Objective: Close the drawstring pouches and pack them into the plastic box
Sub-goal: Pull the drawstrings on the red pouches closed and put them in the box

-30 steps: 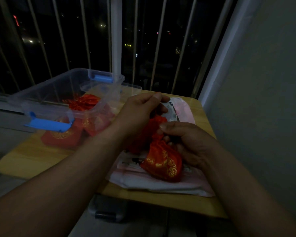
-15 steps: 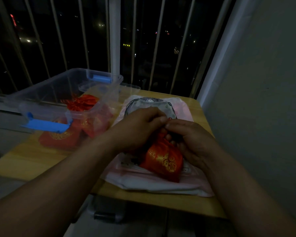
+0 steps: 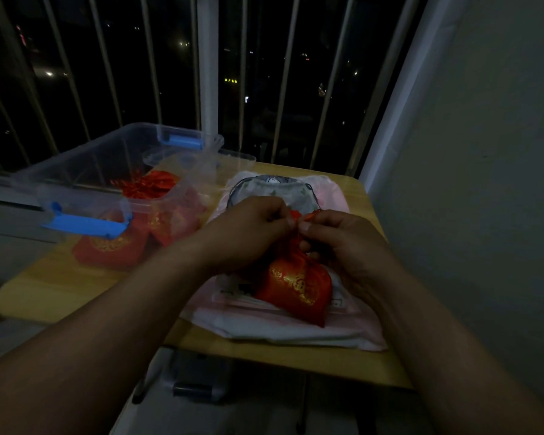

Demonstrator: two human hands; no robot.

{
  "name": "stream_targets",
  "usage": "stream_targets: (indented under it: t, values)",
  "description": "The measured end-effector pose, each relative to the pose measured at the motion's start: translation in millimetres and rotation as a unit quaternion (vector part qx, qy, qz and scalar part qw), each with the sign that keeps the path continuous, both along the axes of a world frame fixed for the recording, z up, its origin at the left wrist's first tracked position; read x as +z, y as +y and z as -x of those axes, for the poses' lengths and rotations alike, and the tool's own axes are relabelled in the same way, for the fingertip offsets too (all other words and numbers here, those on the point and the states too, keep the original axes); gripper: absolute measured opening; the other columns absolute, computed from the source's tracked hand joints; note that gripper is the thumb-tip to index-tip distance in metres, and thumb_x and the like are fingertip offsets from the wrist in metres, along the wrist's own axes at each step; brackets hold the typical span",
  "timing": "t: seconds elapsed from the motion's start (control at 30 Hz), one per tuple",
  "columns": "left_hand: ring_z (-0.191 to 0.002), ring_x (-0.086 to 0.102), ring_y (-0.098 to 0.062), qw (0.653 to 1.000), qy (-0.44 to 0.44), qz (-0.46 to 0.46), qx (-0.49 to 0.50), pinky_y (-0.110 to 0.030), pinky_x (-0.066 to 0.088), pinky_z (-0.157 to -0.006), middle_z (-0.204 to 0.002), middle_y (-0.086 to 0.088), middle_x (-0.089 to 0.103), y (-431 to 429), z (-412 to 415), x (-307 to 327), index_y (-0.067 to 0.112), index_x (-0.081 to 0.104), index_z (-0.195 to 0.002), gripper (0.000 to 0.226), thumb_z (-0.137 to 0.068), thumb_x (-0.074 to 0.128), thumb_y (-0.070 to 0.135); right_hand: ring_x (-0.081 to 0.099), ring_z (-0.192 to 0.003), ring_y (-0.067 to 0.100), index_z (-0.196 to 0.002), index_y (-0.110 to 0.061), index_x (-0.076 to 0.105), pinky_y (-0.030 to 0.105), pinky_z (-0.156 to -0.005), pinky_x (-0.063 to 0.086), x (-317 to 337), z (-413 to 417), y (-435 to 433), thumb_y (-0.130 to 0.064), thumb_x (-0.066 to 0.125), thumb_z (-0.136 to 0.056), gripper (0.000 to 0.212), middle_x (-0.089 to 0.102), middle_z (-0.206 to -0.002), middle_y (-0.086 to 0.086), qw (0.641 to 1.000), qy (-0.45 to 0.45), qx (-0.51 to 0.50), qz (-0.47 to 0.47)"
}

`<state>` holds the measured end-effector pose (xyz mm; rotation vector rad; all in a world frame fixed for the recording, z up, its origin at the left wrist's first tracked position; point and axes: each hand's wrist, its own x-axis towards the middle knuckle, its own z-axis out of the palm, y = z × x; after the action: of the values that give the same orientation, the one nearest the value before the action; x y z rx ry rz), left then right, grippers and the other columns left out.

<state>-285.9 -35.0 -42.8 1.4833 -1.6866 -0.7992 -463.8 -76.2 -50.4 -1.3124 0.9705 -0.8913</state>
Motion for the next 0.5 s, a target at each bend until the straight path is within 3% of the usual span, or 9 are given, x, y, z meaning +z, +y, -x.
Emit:
stream_targets:
  t: [0.1,0.3,0.5]
  values:
    - [-0.042,0.048,-0.007,0.995,0.088,-0.053,-0.01,-0.022,0.039,-0.044,-0.055,0.005,0.057,1.4,-1.1,3.9,0.01,0.067,-0.086,0.027,-0.105,0.056,0.027,0.065,-0.059,0.01,-0.095,0.0,0.072,0.019,-0.055,0.052,0.1,1.8,-0.9,-0.002,0.068,-0.094,0.005,0.068,-0.066,0.006,1.0,0.019,0.0,0.02]
    - [-0.059,0.059,-0.017,0.998,0.057,-0.04,-0.011,-0.031,0.048,-0.056,-0.073,-0.006,0.069,-1.0,-7.1,0.5,0.015,0.075,-0.09,0.013,-0.095,0.071,0.026,0.068,-0.066,0.012,-0.096,-0.005,0.075,0.021,-0.059,0.054,-1.3,3.7,-3.6,-0.004,0.068,-0.094,0.007,0.072,-0.074,0.008,0.996,0.05,0.018,0.065]
    - [-0.064,0.064,-0.007,0.999,0.029,0.003,-0.027,-0.027,0.05,-0.059,-0.077,0.004,0.072,0.3,-8.8,0.1,0.018,0.07,-0.093,0.007,-0.094,0.073,0.024,0.069,-0.072,0.014,-0.098,-0.005,0.074,0.025,-0.066,0.056,1.9,8.6,-3.5,-0.005,0.067,-0.096,0.008,0.075,-0.087,0.013,0.994,0.049,0.049,0.083]
